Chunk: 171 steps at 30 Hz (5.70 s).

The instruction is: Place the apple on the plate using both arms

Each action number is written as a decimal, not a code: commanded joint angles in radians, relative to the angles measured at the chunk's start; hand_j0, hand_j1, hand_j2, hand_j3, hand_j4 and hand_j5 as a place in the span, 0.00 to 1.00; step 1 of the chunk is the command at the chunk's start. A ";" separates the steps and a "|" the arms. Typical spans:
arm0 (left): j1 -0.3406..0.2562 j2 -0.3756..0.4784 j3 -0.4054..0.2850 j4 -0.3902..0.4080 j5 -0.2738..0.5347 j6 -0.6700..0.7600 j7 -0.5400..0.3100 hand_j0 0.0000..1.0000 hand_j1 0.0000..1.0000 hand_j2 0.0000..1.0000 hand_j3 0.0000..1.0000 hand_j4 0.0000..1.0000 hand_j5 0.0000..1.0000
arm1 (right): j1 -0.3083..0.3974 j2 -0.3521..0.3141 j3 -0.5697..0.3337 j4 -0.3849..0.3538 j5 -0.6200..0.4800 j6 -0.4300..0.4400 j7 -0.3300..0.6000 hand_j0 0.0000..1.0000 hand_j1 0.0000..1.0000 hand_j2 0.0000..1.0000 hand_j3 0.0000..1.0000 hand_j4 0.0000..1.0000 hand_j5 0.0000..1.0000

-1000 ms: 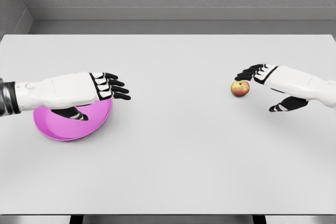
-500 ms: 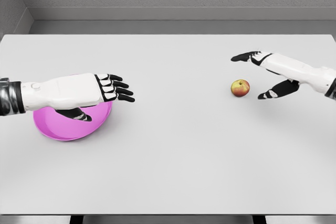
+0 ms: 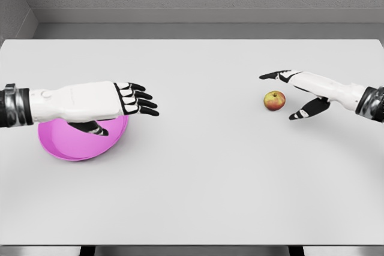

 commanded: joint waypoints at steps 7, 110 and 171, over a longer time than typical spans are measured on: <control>-0.153 0.000 -0.189 0.000 0.013 0.002 0.005 1.00 1.00 1.00 1.00 1.00 1.00 | -0.009 0.015 0.029 0.048 0.004 0.002 0.000 1.00 1.00 1.00 1.00 1.00 1.00; -0.046 -0.003 -0.076 0.000 0.011 0.002 -0.024 1.00 1.00 1.00 1.00 1.00 1.00 | -0.167 0.107 0.127 0.324 0.001 0.002 0.000 0.82 0.82 0.82 0.82 0.82 0.82; -0.043 -0.010 -0.077 0.000 0.011 0.002 -0.024 1.00 1.00 1.00 1.00 1.00 1.00 | -0.169 0.114 0.127 0.318 -0.011 0.002 0.000 0.53 0.53 0.53 0.53 0.53 0.53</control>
